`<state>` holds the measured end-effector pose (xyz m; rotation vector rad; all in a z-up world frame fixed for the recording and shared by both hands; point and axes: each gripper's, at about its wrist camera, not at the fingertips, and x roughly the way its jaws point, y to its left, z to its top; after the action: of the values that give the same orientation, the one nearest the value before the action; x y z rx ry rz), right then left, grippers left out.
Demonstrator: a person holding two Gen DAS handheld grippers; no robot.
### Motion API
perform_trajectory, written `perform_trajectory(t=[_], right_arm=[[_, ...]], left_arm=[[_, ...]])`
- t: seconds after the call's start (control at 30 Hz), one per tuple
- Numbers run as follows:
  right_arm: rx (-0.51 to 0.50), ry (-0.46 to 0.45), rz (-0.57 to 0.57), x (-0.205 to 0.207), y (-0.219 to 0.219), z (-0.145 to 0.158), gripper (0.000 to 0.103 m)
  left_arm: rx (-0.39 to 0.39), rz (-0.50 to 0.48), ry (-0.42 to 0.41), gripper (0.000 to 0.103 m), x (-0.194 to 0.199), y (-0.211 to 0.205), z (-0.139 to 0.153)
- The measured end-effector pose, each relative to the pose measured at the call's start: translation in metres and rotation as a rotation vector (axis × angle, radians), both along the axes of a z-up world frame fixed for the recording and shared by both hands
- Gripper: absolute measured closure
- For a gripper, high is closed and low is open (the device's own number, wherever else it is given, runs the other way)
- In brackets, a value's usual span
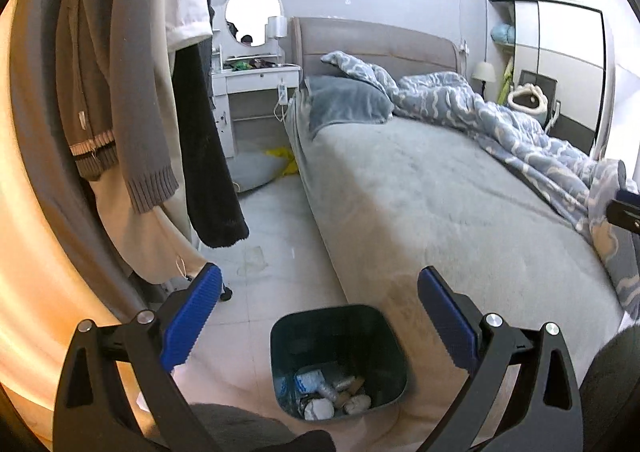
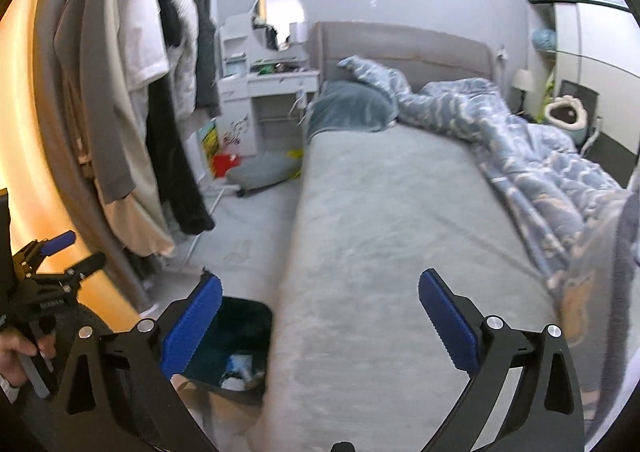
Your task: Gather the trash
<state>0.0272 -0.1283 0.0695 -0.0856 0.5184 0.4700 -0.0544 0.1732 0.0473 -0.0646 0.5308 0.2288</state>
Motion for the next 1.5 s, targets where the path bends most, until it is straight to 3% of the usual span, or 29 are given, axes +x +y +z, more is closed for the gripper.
perform_trajectory(t=[0.13, 0.4, 0.47, 0.67, 1.5], right_arm=[[-0.015, -0.007, -0.053, 0.002, -0.029, -0.002, 0.003], [-0.063, 0.026, -0.110, 0.005, -0.065, -0.040, 0.003], [-0.053, 0.080, -0.100, 0.010, -0.070, -0.054, 0.003], [0.024, 0.075, -0.057, 0.005, -0.077, -0.050, 0.003], [0.030, 0.074, -0.065, 0.003, -0.075, -0.051, 0.003]], left_arm=[[0.013, -0.010, -0.056, 0.003, 0.004, -0.004, 0.006], [0.014, -0.019, -0.034, 0.003, 0.024, -0.021, -0.007], [0.020, -0.015, -0.022, 0.003, 0.027, -0.024, -0.010], [0.029, -0.020, -0.013, 0.003, 0.025, -0.023, -0.014], [0.033, -0.029, 0.018, 0.003, 0.028, -0.025, -0.020]])
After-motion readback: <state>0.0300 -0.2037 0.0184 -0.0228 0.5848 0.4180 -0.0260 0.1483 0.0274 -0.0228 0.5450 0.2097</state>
